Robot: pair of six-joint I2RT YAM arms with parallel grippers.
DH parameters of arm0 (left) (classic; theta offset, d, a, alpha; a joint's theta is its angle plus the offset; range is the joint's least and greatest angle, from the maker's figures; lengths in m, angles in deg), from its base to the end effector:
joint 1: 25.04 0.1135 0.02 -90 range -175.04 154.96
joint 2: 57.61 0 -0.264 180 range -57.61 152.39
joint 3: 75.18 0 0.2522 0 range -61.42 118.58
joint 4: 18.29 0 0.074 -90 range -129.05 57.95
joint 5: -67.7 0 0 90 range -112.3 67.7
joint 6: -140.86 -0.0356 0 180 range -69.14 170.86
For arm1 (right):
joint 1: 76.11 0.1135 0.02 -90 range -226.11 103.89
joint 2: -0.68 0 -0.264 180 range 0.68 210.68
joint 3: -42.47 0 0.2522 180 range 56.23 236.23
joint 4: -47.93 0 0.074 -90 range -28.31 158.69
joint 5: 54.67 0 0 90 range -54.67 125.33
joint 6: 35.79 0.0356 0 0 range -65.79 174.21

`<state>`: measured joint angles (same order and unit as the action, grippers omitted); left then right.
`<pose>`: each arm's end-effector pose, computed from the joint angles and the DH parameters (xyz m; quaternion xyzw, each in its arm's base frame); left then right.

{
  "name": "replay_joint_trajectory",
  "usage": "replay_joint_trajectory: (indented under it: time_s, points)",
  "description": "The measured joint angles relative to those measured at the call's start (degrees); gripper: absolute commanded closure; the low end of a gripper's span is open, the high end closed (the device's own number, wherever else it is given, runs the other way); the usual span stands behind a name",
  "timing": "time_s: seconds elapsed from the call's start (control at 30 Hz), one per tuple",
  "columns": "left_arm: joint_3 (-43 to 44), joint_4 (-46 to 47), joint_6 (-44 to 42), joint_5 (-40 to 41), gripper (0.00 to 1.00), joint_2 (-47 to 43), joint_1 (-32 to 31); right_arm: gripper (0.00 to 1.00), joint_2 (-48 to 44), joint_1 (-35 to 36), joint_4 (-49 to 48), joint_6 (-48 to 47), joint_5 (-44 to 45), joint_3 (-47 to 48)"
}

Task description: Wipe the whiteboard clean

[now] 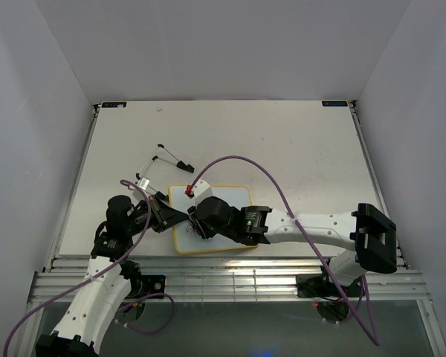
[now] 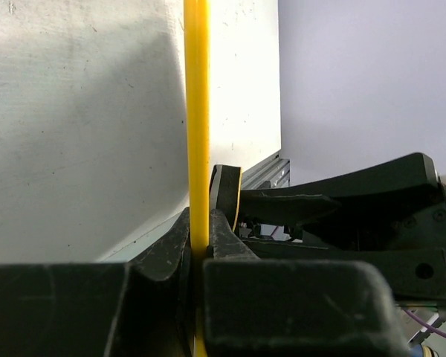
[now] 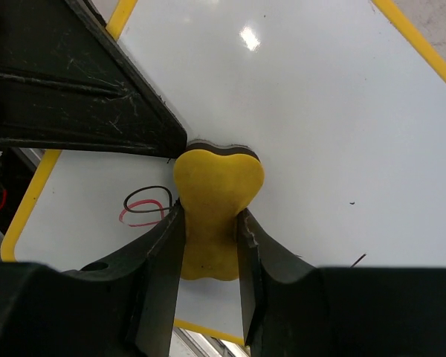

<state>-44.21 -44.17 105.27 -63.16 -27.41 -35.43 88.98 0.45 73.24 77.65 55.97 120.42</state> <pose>0.1290 -0.0473 0.2069 -0.1228 0.8034 -0.5181 0.2666 0.0930 0.3350 0.2695 -0.3182 0.8195 0.2417 0.4109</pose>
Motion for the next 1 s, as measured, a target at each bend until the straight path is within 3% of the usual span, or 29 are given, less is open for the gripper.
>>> replay_joint_trajectory:
  time_s: [0.6,1.0]
  points:
    - [-1.86,0.09,4.2,0.26,1.0,-0.59,-0.61,0.92,-2.67,2.21,-4.04,0.9,1.01,-5.05]
    - [-1.9,1.57,2.64,1.88,1.0,-0.81,-0.57,0.92,-0.31,7.93,-3.98,0.76,-2.47,-1.22]
